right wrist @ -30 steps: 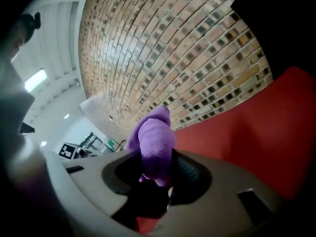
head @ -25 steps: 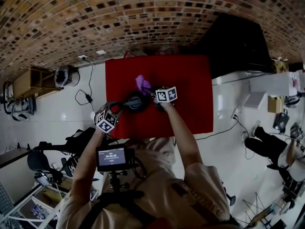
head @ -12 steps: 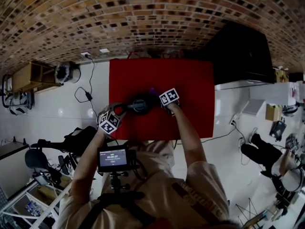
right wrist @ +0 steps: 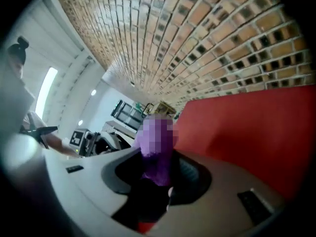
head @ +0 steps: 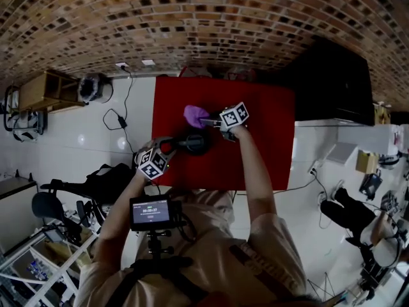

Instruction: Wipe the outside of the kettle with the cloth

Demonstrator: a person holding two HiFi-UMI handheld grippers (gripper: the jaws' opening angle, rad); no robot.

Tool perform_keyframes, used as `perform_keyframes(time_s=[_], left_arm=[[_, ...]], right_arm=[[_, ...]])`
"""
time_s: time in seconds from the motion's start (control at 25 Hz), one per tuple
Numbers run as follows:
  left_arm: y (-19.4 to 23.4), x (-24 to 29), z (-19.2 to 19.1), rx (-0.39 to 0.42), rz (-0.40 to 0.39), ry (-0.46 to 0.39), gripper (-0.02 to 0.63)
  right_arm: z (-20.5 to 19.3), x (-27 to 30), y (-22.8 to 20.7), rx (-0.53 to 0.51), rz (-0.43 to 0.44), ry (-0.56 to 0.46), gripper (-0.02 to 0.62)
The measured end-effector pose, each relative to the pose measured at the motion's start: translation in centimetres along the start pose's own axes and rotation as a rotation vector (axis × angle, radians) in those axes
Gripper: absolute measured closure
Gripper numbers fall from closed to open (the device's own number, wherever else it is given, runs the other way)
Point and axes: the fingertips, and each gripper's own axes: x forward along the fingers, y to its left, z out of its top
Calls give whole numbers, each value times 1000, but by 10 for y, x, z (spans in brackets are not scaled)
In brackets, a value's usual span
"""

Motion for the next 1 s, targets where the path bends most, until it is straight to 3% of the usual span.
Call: perform_keyframes(time_s=[0.12, 0.24, 0.36, 0.48, 0.56, 0.68, 0.76, 0.88, 1.0], left_arm=[[-1, 1, 2, -2, 4, 1, 474], [-1, 1, 3, -11, 13, -3, 474], [2, 0, 1, -14, 20, -9, 472], [2, -1, -3, -11, 26, -8, 472], [2, 1, -3, -6, 26, -9, 472], [3, 0, -2, 3, 25, -7, 472], [2, 1, -2, 4, 23, -1, 472], [0, 2, -3, 3, 22, 10, 472], [0, 4, -1, 1, 31, 20, 472]], right_arm=[[-22, 17, -38, 97, -84, 93, 437], [-57, 17, -83, 179, -240, 174, 437], [-89, 5, -110, 173, -385, 252, 437], [-119, -15, -103, 141, -429, 351, 437], [-110, -33, -94, 105, -443, 328, 437], [-30, -50, -46, 69, -287, 38, 437], [14, -44, -5, -21, -133, -34, 437], [14, -2, 23, -169, -13, 188, 437], [0, 38, 6, -158, 7, 380, 437]])
